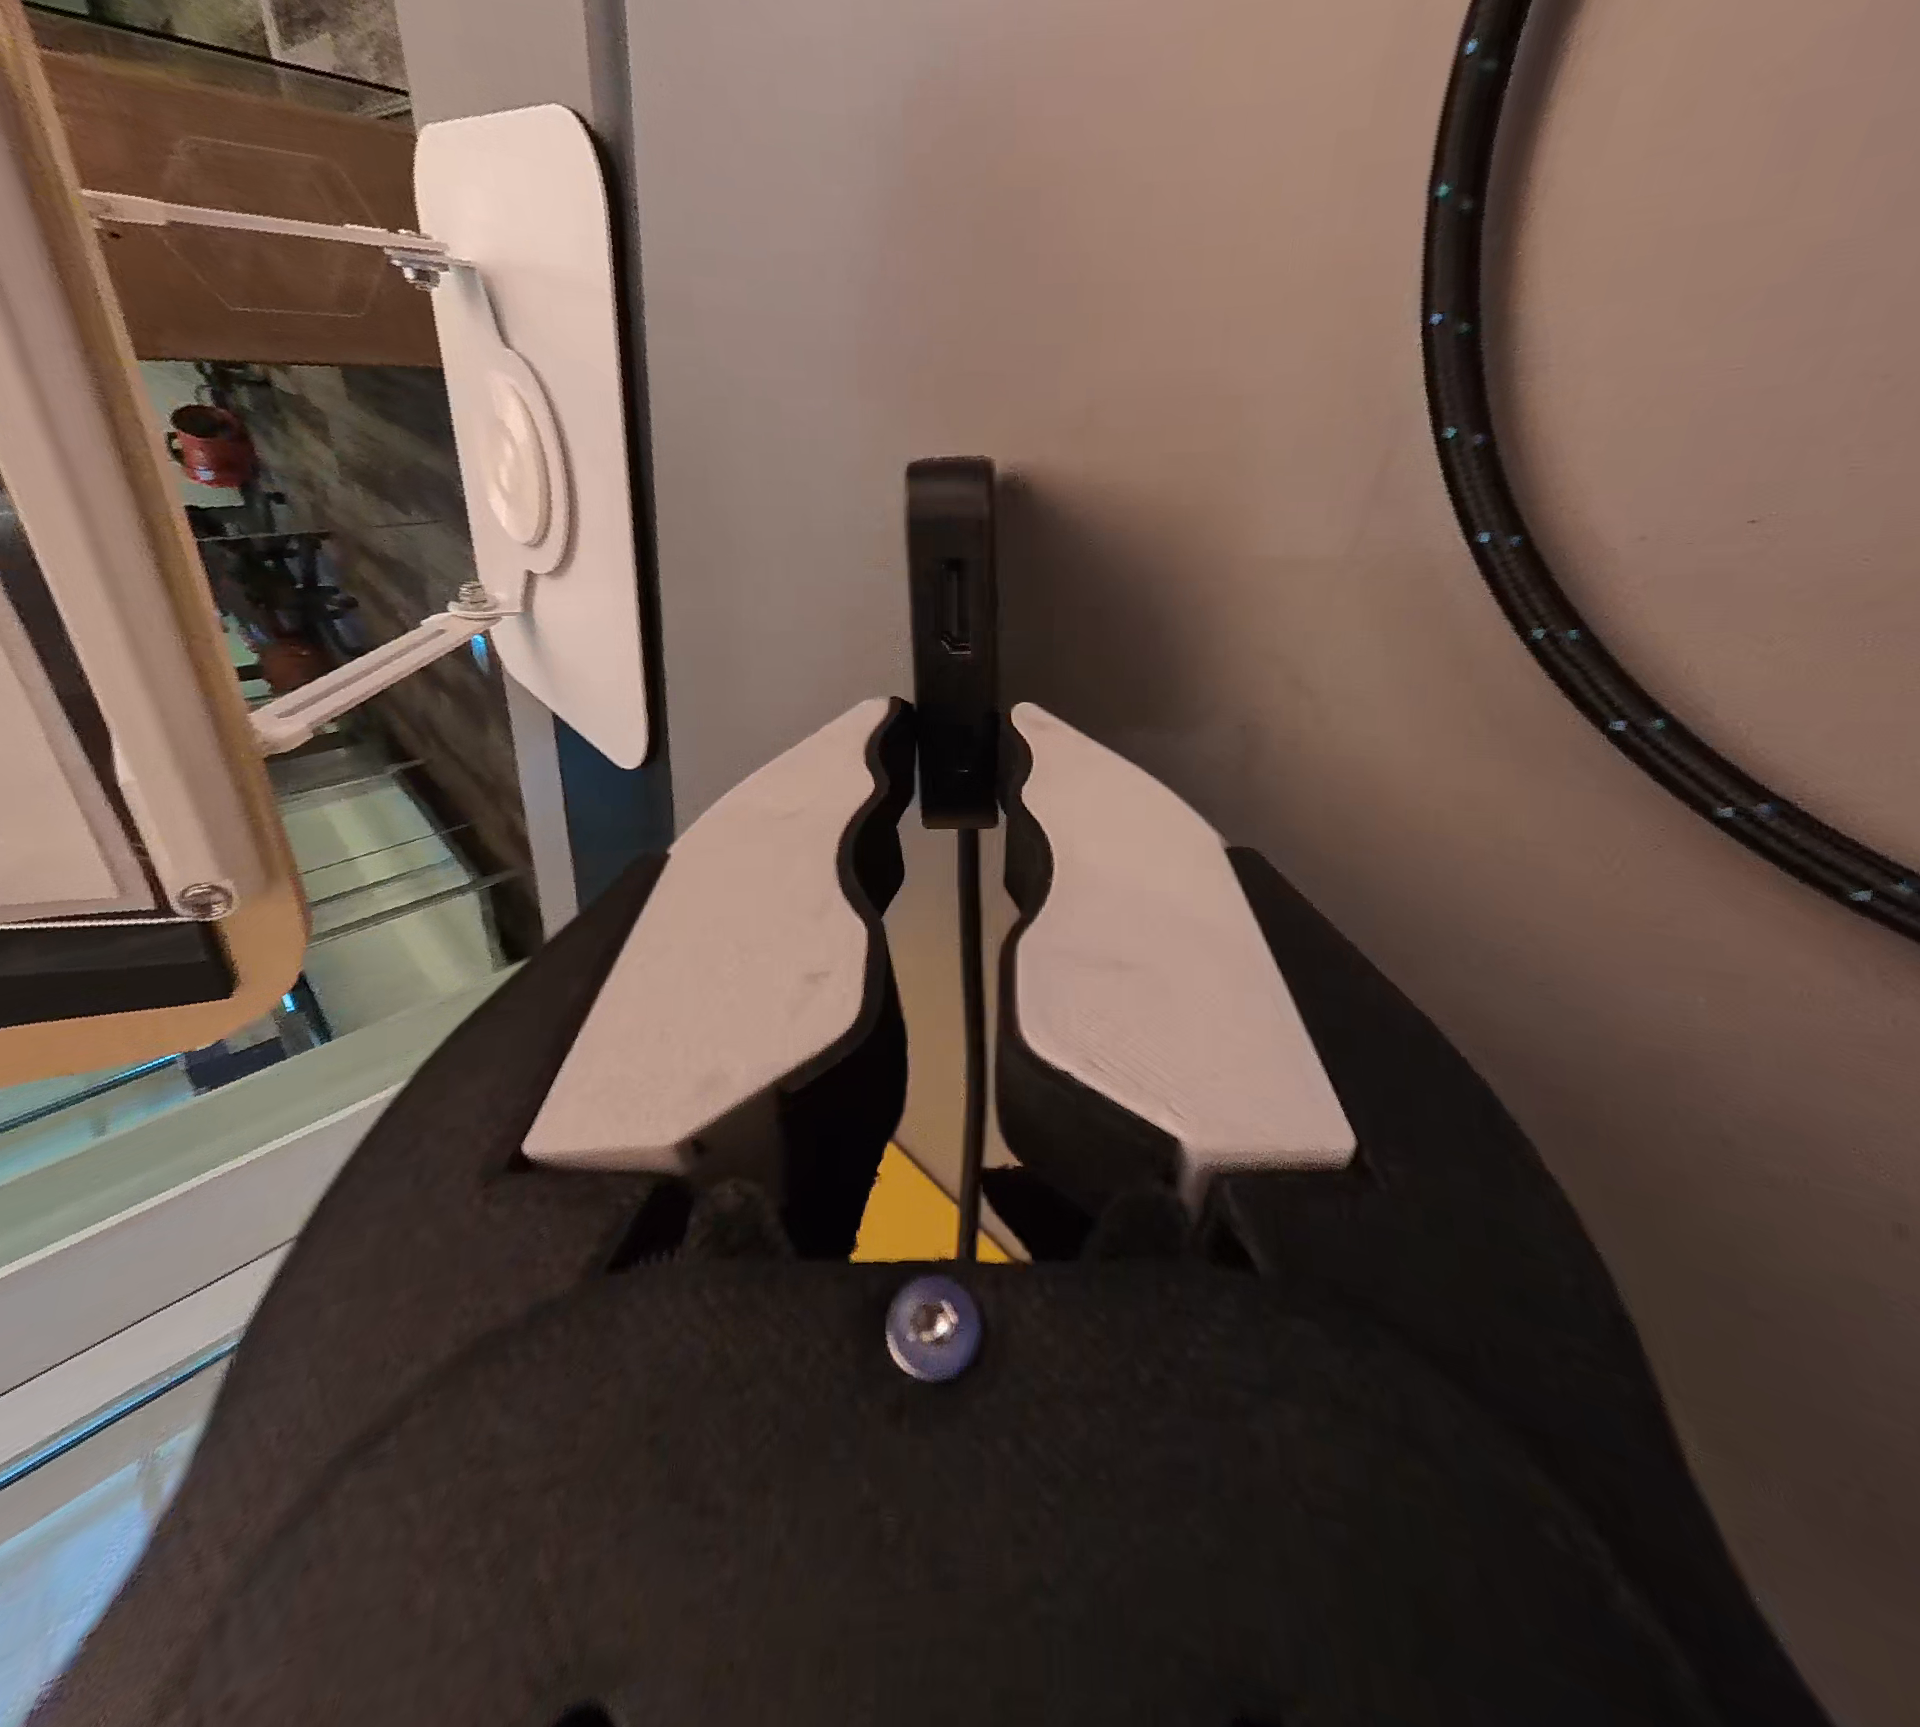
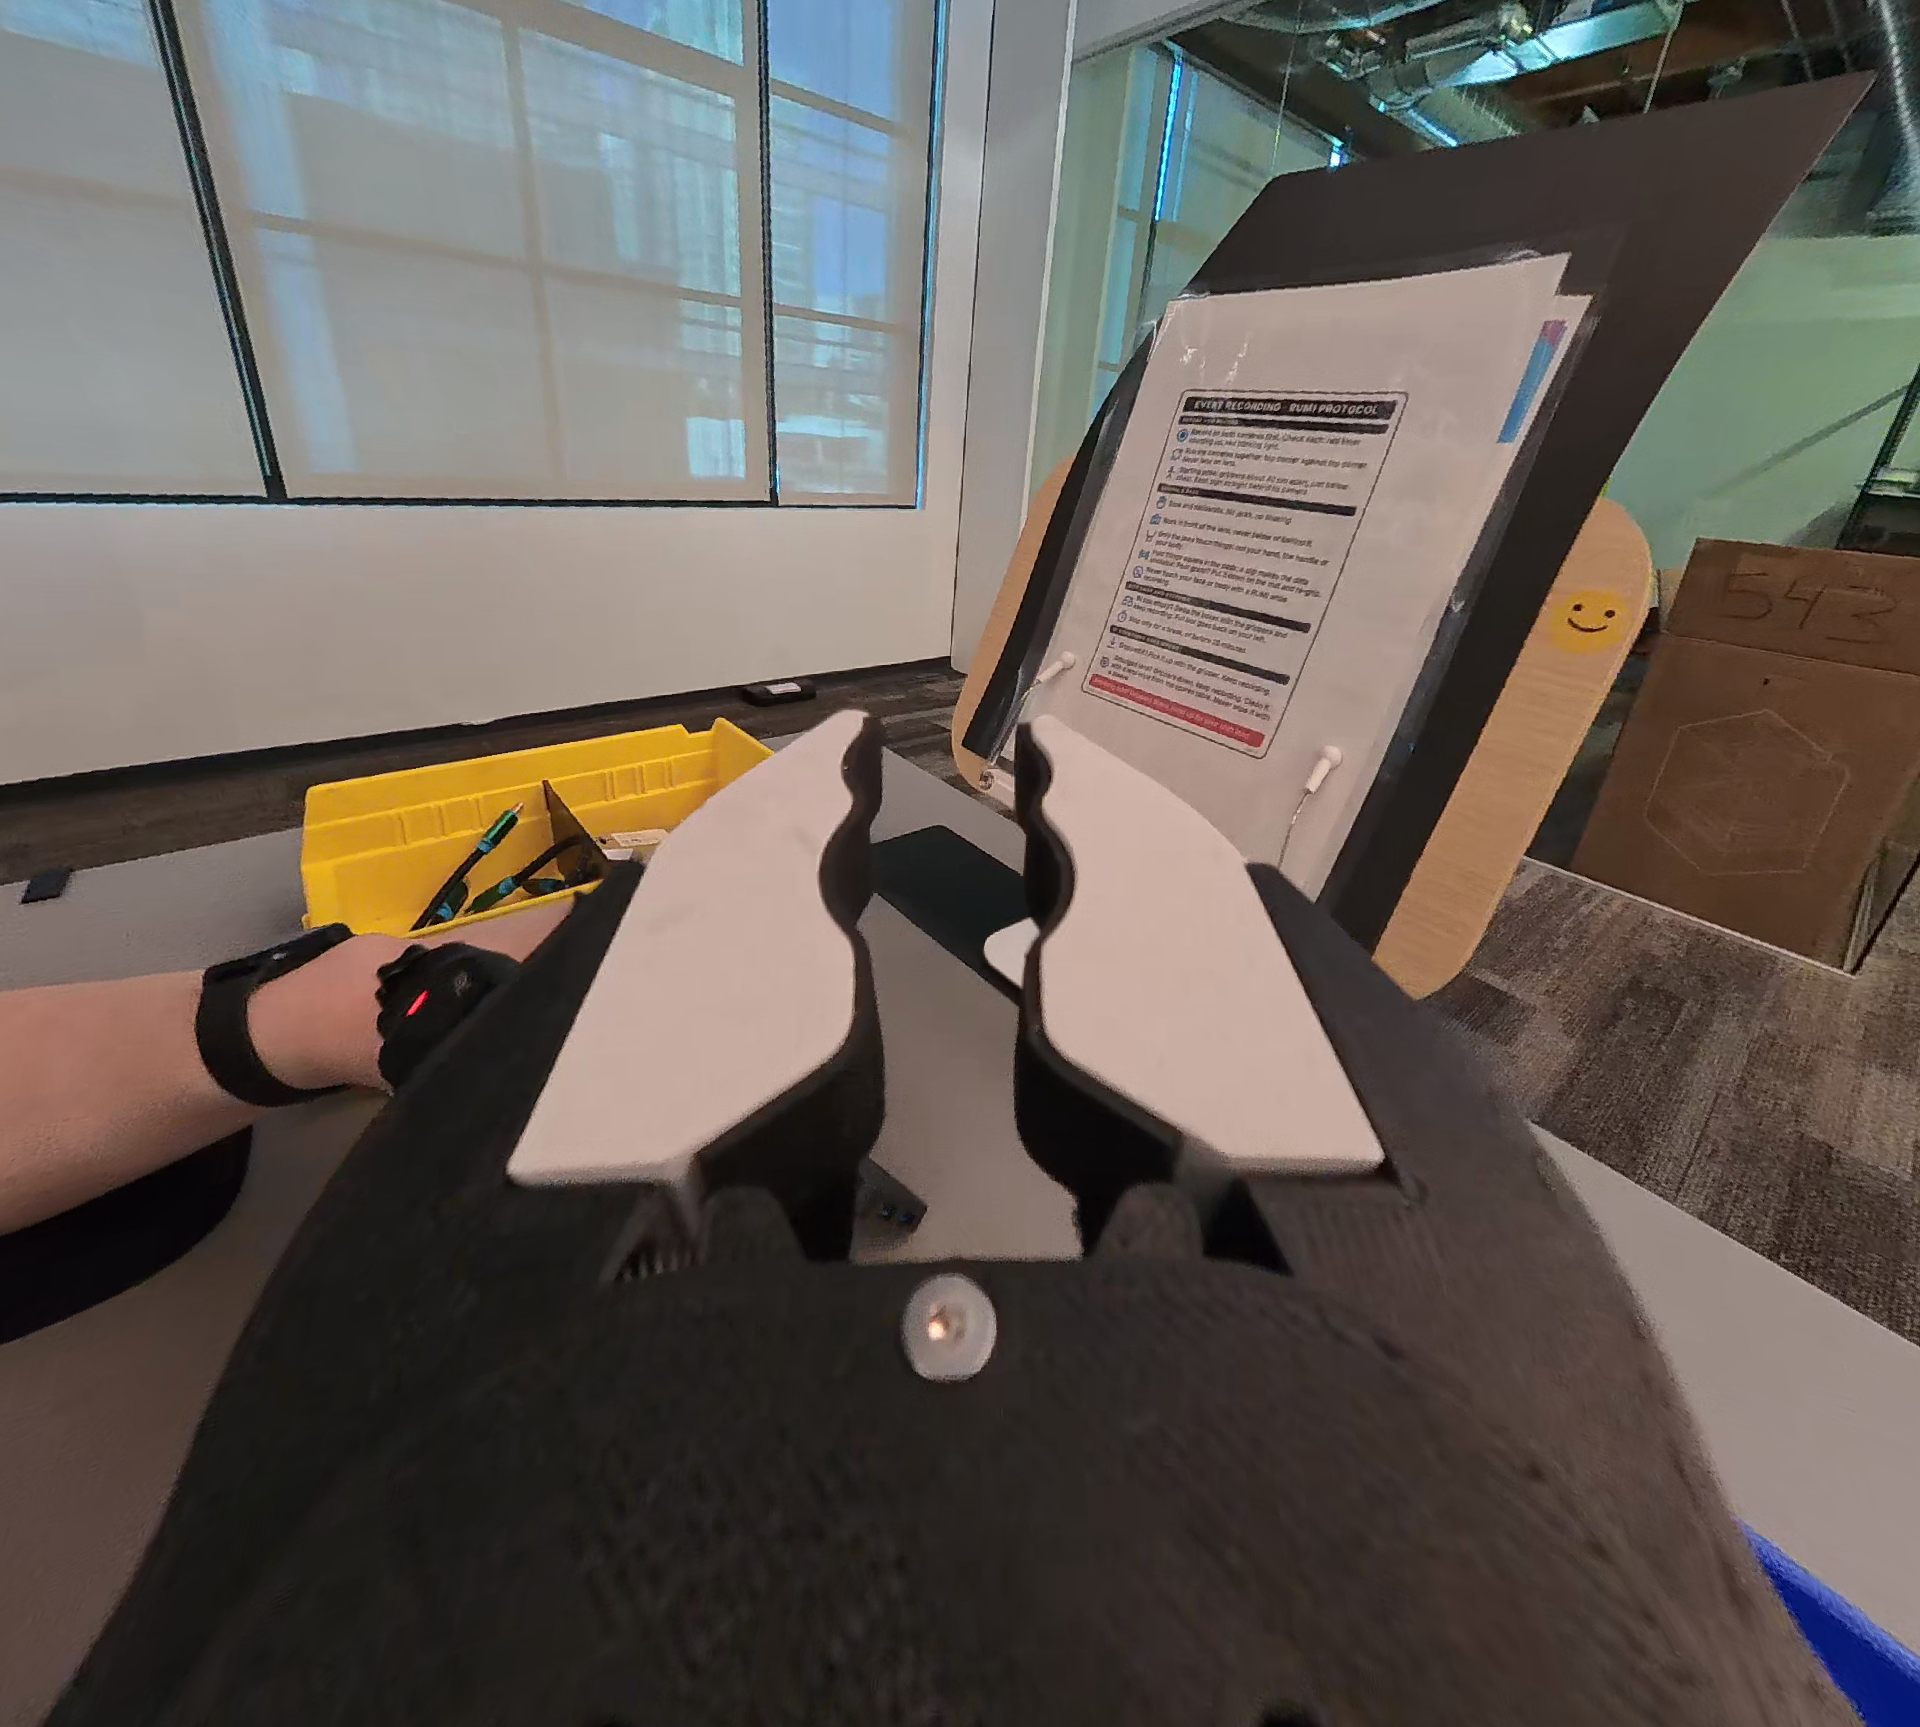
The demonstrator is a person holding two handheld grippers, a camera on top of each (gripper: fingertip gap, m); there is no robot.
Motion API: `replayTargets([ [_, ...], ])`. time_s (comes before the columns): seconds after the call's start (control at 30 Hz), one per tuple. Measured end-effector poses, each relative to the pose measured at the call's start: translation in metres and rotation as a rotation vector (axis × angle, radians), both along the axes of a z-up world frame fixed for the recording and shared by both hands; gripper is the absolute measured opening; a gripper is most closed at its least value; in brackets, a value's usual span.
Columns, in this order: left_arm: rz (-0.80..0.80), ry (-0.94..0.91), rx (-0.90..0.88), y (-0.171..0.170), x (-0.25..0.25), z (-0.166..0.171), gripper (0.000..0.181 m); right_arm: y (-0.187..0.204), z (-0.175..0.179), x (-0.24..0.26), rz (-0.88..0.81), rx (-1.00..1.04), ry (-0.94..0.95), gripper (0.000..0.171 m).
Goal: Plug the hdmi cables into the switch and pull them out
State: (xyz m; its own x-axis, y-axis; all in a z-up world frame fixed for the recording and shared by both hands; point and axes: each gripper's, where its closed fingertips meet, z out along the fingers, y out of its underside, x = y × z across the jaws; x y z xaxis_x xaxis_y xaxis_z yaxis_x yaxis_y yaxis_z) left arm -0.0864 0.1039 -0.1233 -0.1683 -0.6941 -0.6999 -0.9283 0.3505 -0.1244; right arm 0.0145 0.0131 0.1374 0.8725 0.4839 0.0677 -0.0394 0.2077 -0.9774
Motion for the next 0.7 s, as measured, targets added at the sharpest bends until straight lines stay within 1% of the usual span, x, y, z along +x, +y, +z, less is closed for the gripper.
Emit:
replayTargets([
  [0.17,0.001,-0.029,-0.084,-0.006,0.001,-0.003,0.028,0.005,-0.007,-0.001,0.002,-0.029,-0.017,0.026],
  [0.27,0.011,-0.053,-0.154,-0.011,0.004,-0.004,0.04,0.006,-0.007,-0.001,0.006,-0.031,-0.01,0.026],
  [0.37,0.001,-0.082,-0.211,-0.017,0.006,-0.003,0.041,0.007,-0.009,-0.002,0.018,-0.039,0.001,0.026],
  [0.47,-0.017,-0.138,-0.265,-0.026,0.01,0.009,0.041,0.004,-0.006,0.0,0.017,-0.031,0.005,0.027],
  [0.53,-0.071,-0.212,-0.345,-0.049,0.019,0.026,0.037,-0.002,0.002,0.004,0.007,-0.007,0.006,0.027],
  [0.57,-0.118,-0.26,-0.426,-0.071,0.027,0.037,0.038,-0.006,0.009,0.008,-0.002,0.012,0.007,0.027],
  [0.63,-0.213,-0.324,-0.628,-0.125,0.04,0.055,0.04,-0.019,0.025,0.018,-0.028,0.061,0.014,0.027],
  [0.7,-0.26,-0.301,-0.765,-0.17,0.044,0.06,0.041,-0.035,0.042,0.03,-0.056,0.119,0.031,0.027],
])
